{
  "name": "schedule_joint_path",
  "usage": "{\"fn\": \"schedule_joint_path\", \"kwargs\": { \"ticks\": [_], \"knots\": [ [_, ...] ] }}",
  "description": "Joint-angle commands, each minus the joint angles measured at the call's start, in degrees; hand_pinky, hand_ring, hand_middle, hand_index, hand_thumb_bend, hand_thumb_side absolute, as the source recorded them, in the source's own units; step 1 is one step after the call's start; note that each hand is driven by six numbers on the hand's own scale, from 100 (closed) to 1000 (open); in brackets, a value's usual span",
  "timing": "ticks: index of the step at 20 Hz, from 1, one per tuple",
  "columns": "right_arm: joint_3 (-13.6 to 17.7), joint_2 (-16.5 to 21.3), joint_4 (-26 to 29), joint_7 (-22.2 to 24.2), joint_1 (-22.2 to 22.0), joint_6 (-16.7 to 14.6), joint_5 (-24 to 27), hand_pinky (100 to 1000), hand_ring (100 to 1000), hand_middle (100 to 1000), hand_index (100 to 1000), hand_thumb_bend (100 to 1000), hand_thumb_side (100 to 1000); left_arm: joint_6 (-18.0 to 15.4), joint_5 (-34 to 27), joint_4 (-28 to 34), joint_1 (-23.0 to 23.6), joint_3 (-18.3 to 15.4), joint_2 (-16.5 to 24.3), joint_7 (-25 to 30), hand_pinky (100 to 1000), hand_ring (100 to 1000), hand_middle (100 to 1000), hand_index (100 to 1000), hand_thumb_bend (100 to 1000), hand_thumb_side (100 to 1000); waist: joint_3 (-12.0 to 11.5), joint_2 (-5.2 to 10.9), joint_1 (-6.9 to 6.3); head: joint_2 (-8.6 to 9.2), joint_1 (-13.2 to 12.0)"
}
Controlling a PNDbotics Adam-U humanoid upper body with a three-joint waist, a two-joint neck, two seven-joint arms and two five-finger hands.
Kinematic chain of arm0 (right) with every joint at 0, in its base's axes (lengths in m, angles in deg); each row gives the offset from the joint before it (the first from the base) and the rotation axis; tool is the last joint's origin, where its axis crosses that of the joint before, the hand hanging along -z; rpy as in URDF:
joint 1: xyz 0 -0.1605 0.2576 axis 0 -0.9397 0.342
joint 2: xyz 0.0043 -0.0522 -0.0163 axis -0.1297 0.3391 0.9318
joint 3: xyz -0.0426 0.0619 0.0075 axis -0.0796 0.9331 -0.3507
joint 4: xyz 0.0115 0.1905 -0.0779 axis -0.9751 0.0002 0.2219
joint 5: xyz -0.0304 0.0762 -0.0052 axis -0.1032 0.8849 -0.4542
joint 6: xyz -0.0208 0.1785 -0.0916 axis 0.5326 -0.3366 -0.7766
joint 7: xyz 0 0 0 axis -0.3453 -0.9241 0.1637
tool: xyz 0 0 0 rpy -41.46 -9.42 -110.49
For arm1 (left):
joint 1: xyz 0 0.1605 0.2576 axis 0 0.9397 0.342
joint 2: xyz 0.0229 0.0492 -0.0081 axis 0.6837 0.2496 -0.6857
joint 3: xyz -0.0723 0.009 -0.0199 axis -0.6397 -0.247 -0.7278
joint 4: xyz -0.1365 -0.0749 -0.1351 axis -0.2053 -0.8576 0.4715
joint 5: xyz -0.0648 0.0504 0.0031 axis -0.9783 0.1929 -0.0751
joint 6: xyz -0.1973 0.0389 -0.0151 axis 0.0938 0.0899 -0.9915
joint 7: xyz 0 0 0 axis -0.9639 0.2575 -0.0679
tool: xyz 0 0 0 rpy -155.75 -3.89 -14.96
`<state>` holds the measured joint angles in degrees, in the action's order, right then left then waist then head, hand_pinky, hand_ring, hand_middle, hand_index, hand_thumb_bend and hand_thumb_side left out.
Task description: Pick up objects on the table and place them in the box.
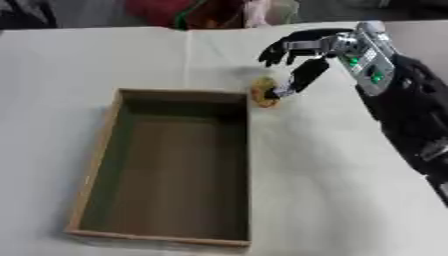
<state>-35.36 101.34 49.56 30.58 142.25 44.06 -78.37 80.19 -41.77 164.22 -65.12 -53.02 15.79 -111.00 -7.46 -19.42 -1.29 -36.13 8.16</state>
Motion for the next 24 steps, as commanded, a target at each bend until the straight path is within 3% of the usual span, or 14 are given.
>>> {"fn": "schedule_joint_path", "kwargs": {
  "ticks": [1, 10, 14, 16, 17, 19, 22, 24],
  "knots": [
    [0.24, 0.49, -0.41, -0.90, 1.01, 0.45, -1.29, 792, 865, 721, 989, 435, 508, 0.00, -0.01, 1.11, -0.62, 0.09, 0.51, 0.18, 327, 475, 451, 607, 100, 880, -0.18, 1.02, -0.03, 0.56, 0.10],
    [-0.81, 1.03, 1.47, -2.27, 0.57, -0.58, -1.87, 751, 797, 568, 753, 377, 411, 0.04, -0.04, 1.11, -0.58, 0.06, 0.46, 0.20, 328, 475, 451, 606, 100, 880, -0.16, 1.03, 0.04, 0.15, -0.34],
    [-1.42, 1.39, 2.39, -2.94, 0.36, -0.95, -3.40, 723, 732, 514, 641, 273, 382, 0.06, -0.01, 1.11, -0.56, 0.04, 0.43, 0.20, 328, 474, 451, 606, 100, 880, -0.17, 1.06, 0.09, 0.15, -0.54],
    [-1.50, 1.46, 2.57, -3.35, 0.30, -1.01, -4.02, 707, 717, 496, 593, 175, 355, 0.05, -0.01, 1.11, -0.57, 0.04, 0.41, 0.19, 328, 474, 450, 606, 100, 881, -0.19, 1.09, 0.12, 0.15, -0.59],
    [-1.51, 1.47, 2.66, -3.61, 0.28, -0.99, -4.08, 699, 710, 492, 589, 120, 331, 0.05, -0.01, 1.11, -0.57, 0.05, 0.40, 0.19, 328, 474, 450, 606, 100, 881, -0.19, 1.11, 0.14, 0.17, -0.63],
    [-1.61, 1.51, 3.00, -4.02, 0.27, -0.95, -3.71, 693, 703, 490, 590, 100, 290, 0.04, -0.02, 1.11, -0.60, 0.05, 0.38, 0.20, 328, 474, 450, 606, 100, 881, -0.20, 1.16, 0.17, 0.16, -0.72],
    [-2.08, 1.65, 3.80, -3.84, 0.22, -0.88, -2.70, 671, 678, 494, 598, 100, 100, 0.00, -0.01, 1.11, -0.68, 0.08, 0.38, 0.21, 328, 474, 450, 605, 100, 880, -0.19, 1.27, 0.26, 0.21, -0.75],
    [-2.29, 1.74, 4.24, -3.89, 0.15, -0.50, -2.22, 667, 674, 493, 596, 100, 100, -0.01, -0.01, 1.11, -0.72, 0.11, 0.36, 0.23, 328, 474, 450, 605, 100, 880, -0.19, 1.31, 0.29, 0.23, -0.77]
  ]
}}
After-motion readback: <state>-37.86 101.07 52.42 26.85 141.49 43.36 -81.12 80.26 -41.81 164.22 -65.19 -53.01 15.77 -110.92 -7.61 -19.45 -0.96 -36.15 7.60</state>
